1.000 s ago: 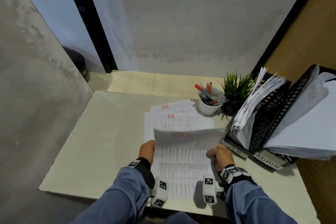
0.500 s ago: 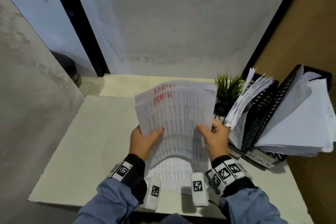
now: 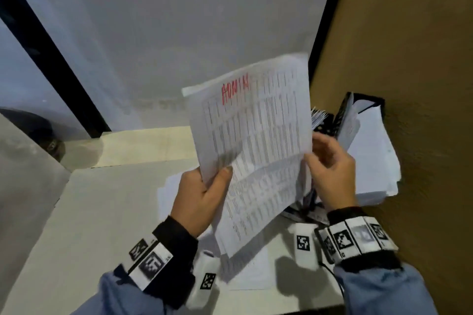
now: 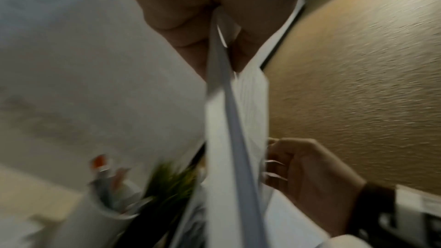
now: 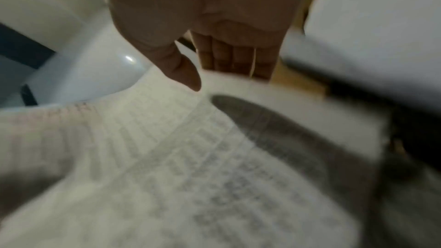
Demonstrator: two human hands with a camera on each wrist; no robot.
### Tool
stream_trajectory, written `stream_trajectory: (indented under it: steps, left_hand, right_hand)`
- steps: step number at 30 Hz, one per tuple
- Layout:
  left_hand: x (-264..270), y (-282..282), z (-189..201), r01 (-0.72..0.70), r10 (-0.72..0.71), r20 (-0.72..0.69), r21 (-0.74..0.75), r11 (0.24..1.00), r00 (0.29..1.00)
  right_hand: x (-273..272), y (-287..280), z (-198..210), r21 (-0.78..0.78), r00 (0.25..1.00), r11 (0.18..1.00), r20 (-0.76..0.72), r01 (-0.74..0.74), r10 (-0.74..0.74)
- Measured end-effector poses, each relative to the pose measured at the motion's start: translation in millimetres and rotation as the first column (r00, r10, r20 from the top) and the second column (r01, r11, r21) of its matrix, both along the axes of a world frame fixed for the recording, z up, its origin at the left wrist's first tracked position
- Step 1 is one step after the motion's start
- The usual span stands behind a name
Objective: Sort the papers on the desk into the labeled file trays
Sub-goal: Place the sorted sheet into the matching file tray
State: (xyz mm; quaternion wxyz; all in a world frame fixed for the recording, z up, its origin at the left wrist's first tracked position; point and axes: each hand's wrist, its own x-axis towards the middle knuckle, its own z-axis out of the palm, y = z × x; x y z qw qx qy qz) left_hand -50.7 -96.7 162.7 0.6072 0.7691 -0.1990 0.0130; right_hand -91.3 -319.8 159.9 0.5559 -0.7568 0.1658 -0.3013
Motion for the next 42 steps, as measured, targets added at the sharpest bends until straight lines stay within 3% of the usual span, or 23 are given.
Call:
stream_trajectory:
  steps: [1,3,5,8,11,16,21,26,32,37,42]
  left_hand:
    - [-1,-13,12,0.018,-0.018,0.060,-0.003,1.000,0.998]
    - [-2,-41,28,0.057,-0.054,0.155,-0.017,0.998,0.986]
    - [-2,-68,41,0.056,-0.051,0.252,-0.012,0.998,0.966]
    - [-2,-105,51,0.039,-0.043,0.322,0.021,0.999,0.946]
    - [0,-138,46,0.087,-0.114,0.316,0.100,0.991,0.942]
    - [-5,-182,22,0.180,-0.242,0.275,0.231,0.956,0.931]
    - [-18,-210,-5,0.229,-0.283,0.107,0.357,0.905,0.953]
    - [-25,-225,-30,0.256,-0.268,-0.004,0.311,0.915,0.963]
    - [-23,-239,-41,0.259,-0.256,-0.046,0.236,0.936,0.966]
    - [-17,-248,-56,0.265,-0.242,-0.118,0.274,0.925,0.963]
    - [-16,-247,-65,0.422,-0.371,-0.226,0.252,0.871,0.901]
  right_hand:
    - [-5,-17,9,-0.117,0.989,0.983,0.018,0.145,-0.144]
    - [-12,-49,18,-0.359,0.915,0.852,0.018,0.382,-0.403]
    - [-14,-73,19,-0.478,0.810,0.751,-0.126,0.455,-0.572]
    - [-12,-91,12,-0.481,0.673,0.765,-0.394,0.429,-0.626]
    - [-9,-102,6,-0.453,0.607,0.778,-0.490,0.436,-0.626]
    - [-16,-118,-1,-0.223,0.665,0.844,-0.531,0.487,-0.524]
    - [-23,-128,-10,-0.091,0.707,0.873,-0.549,0.480,-0.446]
    - [-31,-129,-21,0.080,0.771,0.905,-0.558,0.418,-0.307]
    - [-29,-133,-19,0.056,0.798,0.926,-0.528,0.374,-0.291]
    - [-24,-137,-3,-0.003,0.854,0.936,-0.409,0.351,-0.321]
    - [-20,-140,16,-0.104,0.876,0.942,-0.346,0.319,-0.335]
